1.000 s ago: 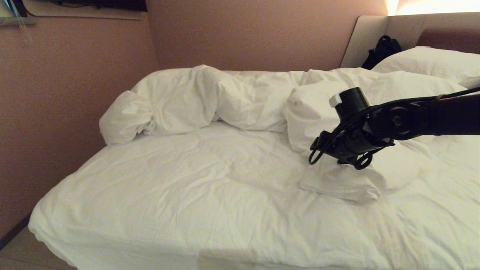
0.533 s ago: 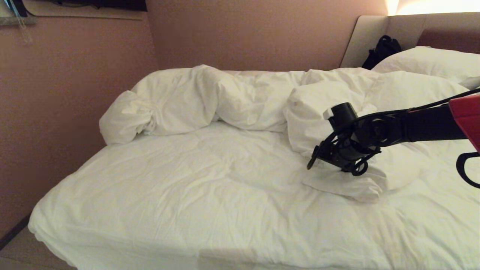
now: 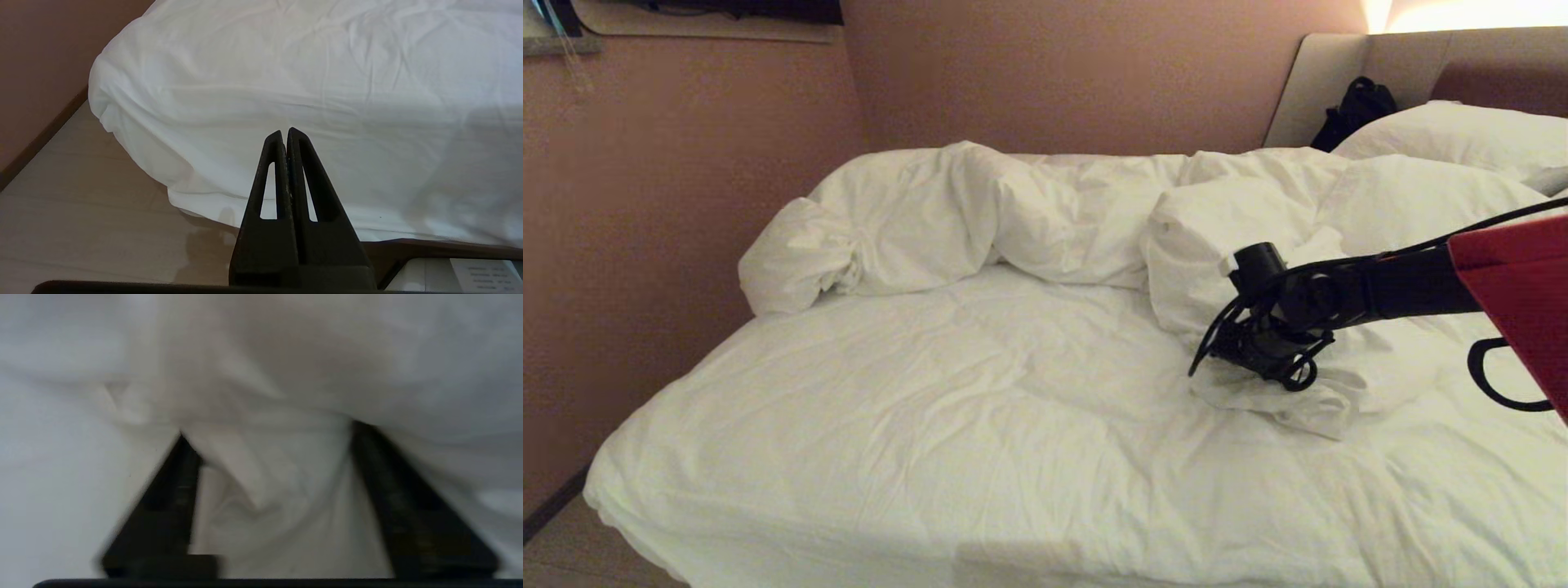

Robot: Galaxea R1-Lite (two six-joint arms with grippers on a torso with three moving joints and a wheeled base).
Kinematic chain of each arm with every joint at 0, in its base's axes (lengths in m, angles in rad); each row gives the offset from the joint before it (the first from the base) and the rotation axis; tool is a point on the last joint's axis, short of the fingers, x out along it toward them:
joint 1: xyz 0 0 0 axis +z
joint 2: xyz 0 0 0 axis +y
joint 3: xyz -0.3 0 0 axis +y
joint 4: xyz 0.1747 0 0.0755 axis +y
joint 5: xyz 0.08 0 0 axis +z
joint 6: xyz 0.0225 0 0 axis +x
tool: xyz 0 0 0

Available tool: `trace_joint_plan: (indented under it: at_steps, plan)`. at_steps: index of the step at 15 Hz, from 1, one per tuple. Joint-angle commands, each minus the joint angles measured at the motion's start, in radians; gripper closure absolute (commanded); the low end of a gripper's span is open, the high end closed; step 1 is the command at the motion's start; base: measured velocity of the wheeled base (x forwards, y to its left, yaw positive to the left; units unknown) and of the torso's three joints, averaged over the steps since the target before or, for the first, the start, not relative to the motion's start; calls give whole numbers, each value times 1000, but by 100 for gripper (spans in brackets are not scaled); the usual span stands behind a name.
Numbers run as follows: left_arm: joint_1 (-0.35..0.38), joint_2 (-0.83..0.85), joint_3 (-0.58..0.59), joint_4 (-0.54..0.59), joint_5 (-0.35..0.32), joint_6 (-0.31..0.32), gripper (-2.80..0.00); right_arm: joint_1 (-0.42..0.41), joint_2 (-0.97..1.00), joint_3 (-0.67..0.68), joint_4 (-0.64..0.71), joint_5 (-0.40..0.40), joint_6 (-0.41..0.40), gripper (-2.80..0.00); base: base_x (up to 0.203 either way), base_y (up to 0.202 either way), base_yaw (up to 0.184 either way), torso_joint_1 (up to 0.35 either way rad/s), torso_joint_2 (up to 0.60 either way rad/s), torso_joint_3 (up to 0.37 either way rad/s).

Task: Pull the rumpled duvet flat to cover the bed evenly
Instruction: Hold the folded corner of the quilt, then flatten the corners of the folded blanket

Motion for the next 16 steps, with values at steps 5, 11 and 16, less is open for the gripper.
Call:
trace_joint_plan:
  at_steps: [5, 11, 16]
  plan:
    - [0, 0, 0, 0, 1, 0, 0, 2, -38, 4, 13, -10, 28, 0, 0, 0, 0, 0, 0, 0]
    - [0, 0, 0, 1, 1, 0, 0, 4, -233, 3, 144, -10, 32, 0, 0, 0, 0, 0, 0, 0]
    - [0, 0, 0, 1, 1, 0, 0, -11, -428, 0, 259, -4, 27, 0, 0, 0, 0, 0, 0, 0]
